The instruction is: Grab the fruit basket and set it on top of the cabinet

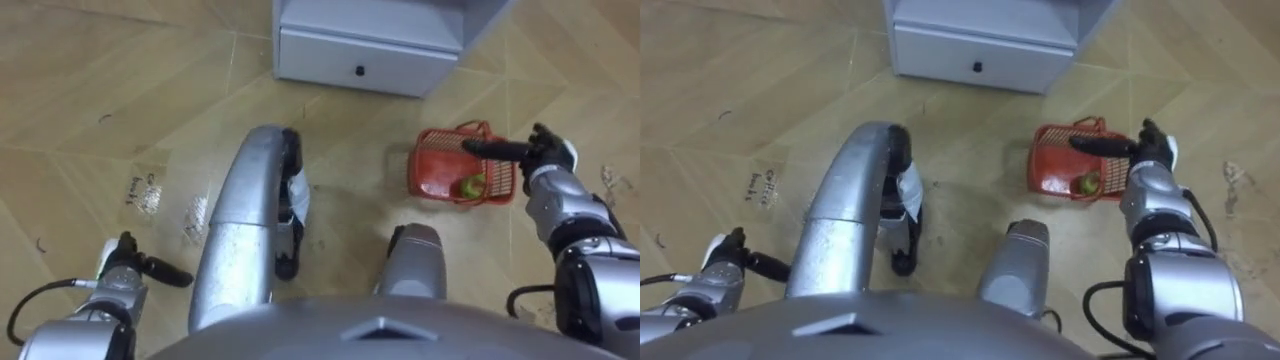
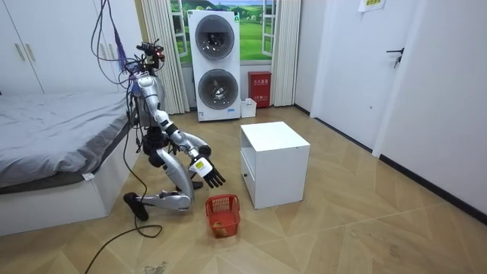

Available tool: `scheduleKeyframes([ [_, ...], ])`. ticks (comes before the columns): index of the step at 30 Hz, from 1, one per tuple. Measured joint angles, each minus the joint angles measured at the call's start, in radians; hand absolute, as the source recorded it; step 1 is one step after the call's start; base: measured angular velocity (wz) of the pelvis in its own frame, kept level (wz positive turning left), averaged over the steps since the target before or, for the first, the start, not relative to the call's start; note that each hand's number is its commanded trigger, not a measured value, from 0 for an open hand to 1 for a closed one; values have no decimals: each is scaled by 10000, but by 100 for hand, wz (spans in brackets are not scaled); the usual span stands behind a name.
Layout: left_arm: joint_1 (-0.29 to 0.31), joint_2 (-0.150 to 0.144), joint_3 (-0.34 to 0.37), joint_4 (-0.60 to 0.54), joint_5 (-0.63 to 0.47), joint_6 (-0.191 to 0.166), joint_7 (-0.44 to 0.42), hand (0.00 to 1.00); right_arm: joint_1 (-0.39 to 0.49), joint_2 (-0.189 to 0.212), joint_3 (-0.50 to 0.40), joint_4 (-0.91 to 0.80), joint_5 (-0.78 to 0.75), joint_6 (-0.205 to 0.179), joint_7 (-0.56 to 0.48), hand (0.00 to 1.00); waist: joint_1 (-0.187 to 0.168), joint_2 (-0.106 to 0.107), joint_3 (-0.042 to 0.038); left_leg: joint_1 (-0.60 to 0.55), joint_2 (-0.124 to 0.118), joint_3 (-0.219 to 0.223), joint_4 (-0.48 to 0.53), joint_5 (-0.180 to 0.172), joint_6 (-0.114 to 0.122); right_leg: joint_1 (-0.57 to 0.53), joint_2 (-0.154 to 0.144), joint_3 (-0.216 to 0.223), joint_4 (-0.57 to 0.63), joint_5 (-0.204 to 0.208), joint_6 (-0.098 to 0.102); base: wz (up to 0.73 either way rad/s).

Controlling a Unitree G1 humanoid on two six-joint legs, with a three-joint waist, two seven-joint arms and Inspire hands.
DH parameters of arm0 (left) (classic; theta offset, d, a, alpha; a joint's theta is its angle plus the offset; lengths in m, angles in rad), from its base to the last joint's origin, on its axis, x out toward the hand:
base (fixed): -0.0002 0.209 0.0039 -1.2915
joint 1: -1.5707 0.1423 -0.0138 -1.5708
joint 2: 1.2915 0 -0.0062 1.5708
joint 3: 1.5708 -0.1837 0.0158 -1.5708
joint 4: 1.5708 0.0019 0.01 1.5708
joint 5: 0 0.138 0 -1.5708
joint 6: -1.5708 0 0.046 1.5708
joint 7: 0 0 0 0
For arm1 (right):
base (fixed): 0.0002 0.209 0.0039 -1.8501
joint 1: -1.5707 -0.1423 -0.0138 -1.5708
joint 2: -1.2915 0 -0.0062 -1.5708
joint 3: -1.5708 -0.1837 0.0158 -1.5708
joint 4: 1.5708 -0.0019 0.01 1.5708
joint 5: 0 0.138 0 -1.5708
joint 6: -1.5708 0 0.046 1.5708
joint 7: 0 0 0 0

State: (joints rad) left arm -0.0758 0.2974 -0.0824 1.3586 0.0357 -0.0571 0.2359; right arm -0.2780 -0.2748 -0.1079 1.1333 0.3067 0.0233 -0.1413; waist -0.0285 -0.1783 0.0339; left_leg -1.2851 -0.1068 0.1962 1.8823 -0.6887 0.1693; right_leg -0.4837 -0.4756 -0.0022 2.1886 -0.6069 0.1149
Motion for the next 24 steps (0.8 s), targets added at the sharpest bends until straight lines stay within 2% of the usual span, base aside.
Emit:
scheduleKeyframes([
  [1, 53, -57, -30, -20, -13, -100, 26, 0, -32, -105, 8, -23, 52, -100, 10, 0, -33, -84, 1, -13, 200, 164, 25, 6, 4, 181, 63, -11, -93, -88, 37, 20],
  [2, 115, -101, -52, -23, -10, -125, 20, 0, -31, -155, 10, -35, 94, -172, 14, 0, -15, -42, 14, 6, 254, 161, 60, 23, 17, 258, 112, -6, -109, -145, 53, 0],
  [3, 316, -130, -104, -46, -3, -170, -14, 0, 15, -193, 3, -108, 198, -204, 13, 0, -25, -9, -6, 59, 292, 122, 100, 87, 55, 316, 152, 0, -93, -147, 38, -7],
  [4, 516, -132, -104, -56, 3, -177, -24, 0, 29, -206, 3, -216, 209, -201, 9, 0, -12, -49, -40, 85, 264, 101, 109, 105, 56, 316, 149, -6, -70, -176, -3, -8],
  [8, 891, -159, -209, -32, 30, -149, -112, 0, 21, -413, 10, -616, -166, -197, 6, 0, -2, 5, 1, 53, 273, 151, 108, 139, 92, 365, 158, 33, -59, -384, -113, 7],
  [10, 1153, -142, -210, -11, 112, -117, -160, 0, -55, -477, 119, -711, -422, -198, 9, 0, 104, 1, 15, 48, 270, 164, 165, 81, -73, 381, 269, 160, 57, -485, -191, 5],
  [14, 1345, -88, -417, -37, 165, -32, -344, 0, -232, -506, 538, -732, -438, -200, 25, 0, 94, -27, 28, -115, 235, 160, 450, 7, -428, 469, 461, 266, 586, -572, -273, 12],
  [15, 1318, -130, -523, -47, 193, 6, -433, 0, -305, -597, 735, -733, -497, -199, 44, 0, 137, 27, 88, -270, 288, 92, 577, 6, -564, 400, 522, 251, 805, -681, -325, 0],
  [16, 1259, -204, -690, -41, 189, 41, -573, 0, -472, -753, 929, -731, -544, -194, 94, 0, 233, 146, 76, -422, 342, -7, 576, 89, -731, 182, 637, 314, 927, -691, -357, -7],
  [19, 1151, -186, -818, -39, 168, 76, -770, 0, -585, -989, 1281, -731, -533, -199, 146, 0, 318, 162, 74, -473, 453, -73, 464, 193, -942, -46, 783, 420, 1029, -708, -384, -9],
  [24, 1026, -174, -903, -49, 142, 70, -994, 0, -587, -1380, 1669, -369, -407, -196, 166, 0, 431, 182, 104, -507, 520, -37, 359, 228, -1019, -225, 802, 542, 1127, -728, -344, -4],
])
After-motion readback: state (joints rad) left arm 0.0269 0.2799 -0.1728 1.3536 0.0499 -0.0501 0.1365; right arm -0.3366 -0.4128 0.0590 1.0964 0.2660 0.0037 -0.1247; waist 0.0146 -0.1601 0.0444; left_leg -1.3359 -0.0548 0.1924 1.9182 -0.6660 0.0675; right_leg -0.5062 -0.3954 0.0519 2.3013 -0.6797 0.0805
